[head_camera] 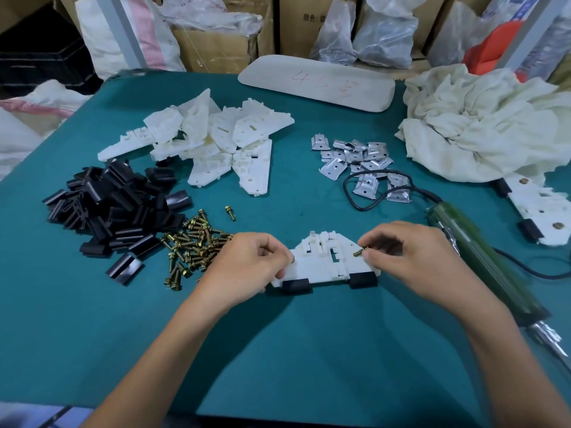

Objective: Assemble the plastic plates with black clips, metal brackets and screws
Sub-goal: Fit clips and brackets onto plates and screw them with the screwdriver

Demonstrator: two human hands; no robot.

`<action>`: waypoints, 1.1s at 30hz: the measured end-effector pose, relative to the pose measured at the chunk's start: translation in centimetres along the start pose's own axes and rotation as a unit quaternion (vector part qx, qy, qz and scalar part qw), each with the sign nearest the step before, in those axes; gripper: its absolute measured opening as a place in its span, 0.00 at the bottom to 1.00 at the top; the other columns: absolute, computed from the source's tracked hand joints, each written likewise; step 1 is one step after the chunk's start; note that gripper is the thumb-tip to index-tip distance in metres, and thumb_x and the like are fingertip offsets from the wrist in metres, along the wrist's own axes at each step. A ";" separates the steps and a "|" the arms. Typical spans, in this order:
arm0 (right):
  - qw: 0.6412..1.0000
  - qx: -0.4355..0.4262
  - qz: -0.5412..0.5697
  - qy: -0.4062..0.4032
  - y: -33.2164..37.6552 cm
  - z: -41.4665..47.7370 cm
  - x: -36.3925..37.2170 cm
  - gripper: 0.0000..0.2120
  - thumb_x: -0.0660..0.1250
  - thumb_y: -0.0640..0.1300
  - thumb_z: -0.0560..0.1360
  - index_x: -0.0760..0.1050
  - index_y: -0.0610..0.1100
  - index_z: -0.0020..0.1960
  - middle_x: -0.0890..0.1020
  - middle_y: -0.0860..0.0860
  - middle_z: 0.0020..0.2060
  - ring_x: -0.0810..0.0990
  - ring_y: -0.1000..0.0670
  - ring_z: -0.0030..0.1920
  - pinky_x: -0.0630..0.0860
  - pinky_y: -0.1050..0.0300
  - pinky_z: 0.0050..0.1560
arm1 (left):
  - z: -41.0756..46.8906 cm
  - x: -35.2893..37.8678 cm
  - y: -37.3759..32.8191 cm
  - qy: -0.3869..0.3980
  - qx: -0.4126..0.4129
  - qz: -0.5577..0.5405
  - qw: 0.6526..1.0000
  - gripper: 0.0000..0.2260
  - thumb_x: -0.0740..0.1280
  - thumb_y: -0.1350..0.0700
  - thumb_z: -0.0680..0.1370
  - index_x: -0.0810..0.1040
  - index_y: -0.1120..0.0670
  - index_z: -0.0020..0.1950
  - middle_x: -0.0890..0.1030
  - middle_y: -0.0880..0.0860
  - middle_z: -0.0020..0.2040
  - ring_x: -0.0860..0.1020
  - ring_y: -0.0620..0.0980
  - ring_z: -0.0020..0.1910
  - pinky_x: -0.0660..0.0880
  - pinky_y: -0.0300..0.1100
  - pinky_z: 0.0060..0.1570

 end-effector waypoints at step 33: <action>0.976 -0.044 -0.190 0.101 1.7 0.6 0.7 0.05 0.70 0.49 0.78 0.80 0.54 0.54 0.80 0.57 0.47 0.79 0.52 0.49 0.75 0.49 0.56 | -1.8 -0.1 -1.7 -0.080 0.281 0.181 0.939 0.14 0.75 0.50 0.75 0.81 0.43 0.61 0.80 0.35 0.57 0.73 0.38 0.62 0.66 0.29 0.61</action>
Point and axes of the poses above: each hand's wrist, its own z-axis towards the middle knuckle, its own x-axis out of the palm, y = z × x, the point moved 6 cm from there along z, towards the middle knuckle
